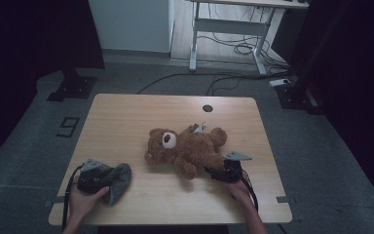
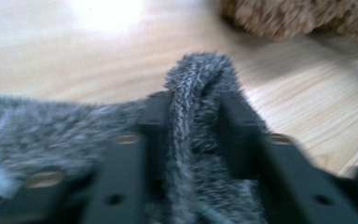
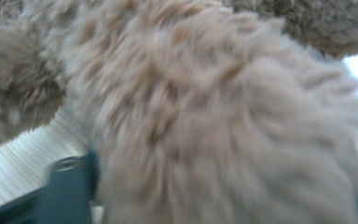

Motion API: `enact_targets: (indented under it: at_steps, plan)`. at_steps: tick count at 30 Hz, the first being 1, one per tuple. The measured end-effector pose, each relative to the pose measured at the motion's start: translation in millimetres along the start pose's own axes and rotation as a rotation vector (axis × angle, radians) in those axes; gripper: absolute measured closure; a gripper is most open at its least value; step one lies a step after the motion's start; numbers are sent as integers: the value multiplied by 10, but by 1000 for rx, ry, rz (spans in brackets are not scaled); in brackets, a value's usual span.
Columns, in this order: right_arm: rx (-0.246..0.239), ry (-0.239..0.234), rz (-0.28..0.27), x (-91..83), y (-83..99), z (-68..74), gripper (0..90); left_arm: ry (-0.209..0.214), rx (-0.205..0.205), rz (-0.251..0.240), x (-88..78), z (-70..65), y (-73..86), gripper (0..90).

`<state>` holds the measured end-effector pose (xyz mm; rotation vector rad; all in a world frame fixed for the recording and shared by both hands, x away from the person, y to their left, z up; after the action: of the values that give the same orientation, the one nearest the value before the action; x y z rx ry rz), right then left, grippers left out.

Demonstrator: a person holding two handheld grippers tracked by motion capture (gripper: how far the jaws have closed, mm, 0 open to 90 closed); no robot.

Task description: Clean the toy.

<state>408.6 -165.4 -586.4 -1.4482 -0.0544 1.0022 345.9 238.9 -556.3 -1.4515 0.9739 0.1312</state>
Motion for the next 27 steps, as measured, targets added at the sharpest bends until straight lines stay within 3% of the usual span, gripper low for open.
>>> enact_targets:
  at_steps: [3,6,11,18,27]
  plan:
    - [-8,-9,-13,-71,-34,24,171,20,34,-40,-91,-104,-125,398]
    - [-28,-16,-34,-178,-65,68,145,26,80,-84,-182,-216,-253,334]
    - [-45,-23,-73,-331,-123,110,139,51,99,-154,-289,-400,-448,326]
    - [-42,-1,-107,-449,-167,96,139,108,157,-167,-308,-749,-579,325]
    - [-60,0,-169,-751,-152,166,189,157,166,-132,-180,-932,-492,329]
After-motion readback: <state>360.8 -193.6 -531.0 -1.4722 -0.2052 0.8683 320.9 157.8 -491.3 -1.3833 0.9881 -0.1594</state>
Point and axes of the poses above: each handheld gripper's, and its own axes: x roughly forward along the jaws, y roughly out of its underside, z roughly to its left, the point moved 7 cm from there along x, roughly forward along the jaws
